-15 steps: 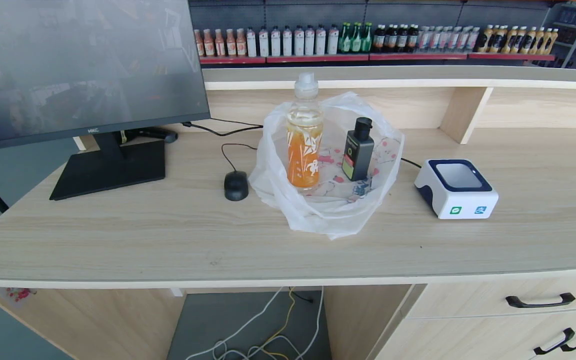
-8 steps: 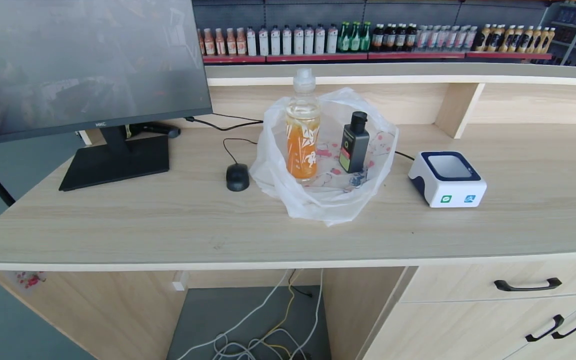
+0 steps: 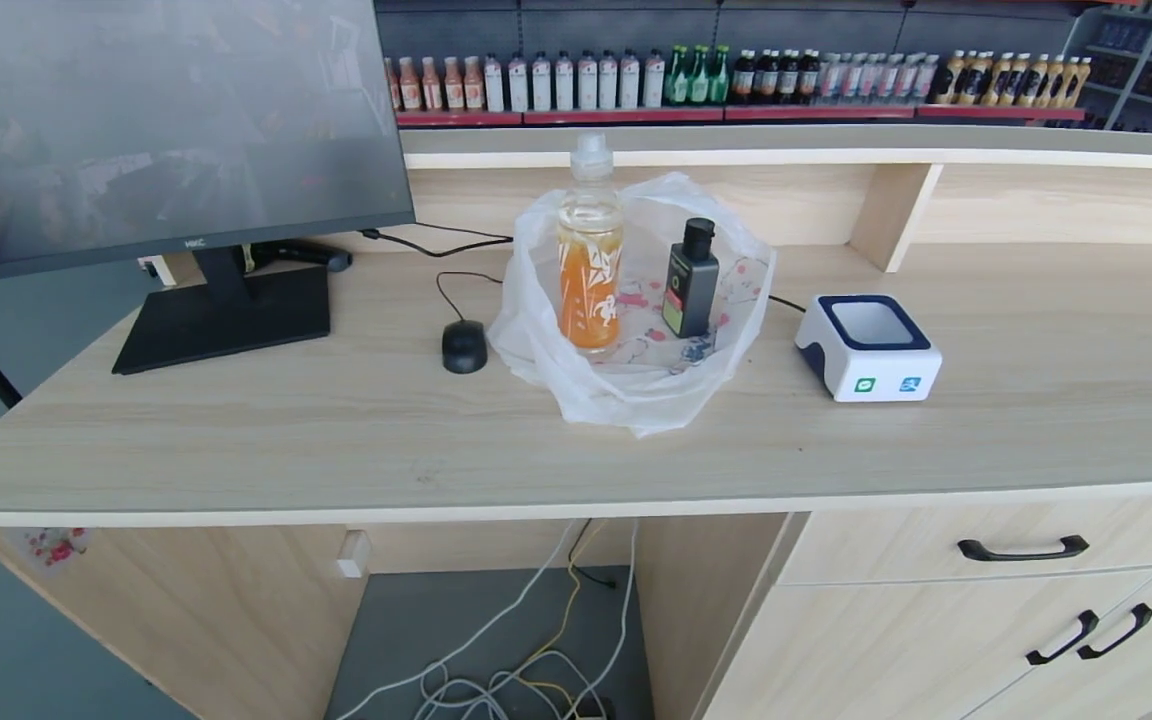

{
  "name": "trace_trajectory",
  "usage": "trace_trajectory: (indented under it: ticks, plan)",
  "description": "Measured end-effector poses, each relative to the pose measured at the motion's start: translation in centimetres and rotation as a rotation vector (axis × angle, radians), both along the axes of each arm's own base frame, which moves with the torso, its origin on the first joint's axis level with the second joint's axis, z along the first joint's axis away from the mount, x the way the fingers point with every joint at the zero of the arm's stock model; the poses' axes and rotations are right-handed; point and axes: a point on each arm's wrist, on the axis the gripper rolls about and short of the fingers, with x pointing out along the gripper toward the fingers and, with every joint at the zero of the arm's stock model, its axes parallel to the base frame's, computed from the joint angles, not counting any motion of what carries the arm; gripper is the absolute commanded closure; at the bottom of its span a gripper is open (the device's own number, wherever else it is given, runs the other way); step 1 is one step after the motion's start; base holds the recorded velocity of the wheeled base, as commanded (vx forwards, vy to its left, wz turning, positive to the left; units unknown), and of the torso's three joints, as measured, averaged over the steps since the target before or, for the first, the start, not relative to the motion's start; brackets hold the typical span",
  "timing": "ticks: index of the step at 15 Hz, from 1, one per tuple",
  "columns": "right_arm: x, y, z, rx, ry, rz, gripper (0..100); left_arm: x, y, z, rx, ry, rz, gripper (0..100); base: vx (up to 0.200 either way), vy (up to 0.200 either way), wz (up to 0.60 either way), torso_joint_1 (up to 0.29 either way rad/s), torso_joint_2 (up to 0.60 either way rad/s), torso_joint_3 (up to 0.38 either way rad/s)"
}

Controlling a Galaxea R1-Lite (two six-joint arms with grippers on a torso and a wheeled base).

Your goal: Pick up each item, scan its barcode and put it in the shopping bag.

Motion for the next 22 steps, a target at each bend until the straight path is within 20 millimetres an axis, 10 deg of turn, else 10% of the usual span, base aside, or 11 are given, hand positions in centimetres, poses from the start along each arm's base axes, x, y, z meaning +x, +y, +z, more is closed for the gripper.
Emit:
trace_trajectory:
  ticks: [22]
  plan:
    - [0.04, 0.17, -0.35, -0.15, 0.054, 0.07, 0, 0.0, 0.0, 0.01, -0.002, -0.001, 0.0, 0, 0.0, -0.145, 0.0, 0.004, 0.0, 0.002]
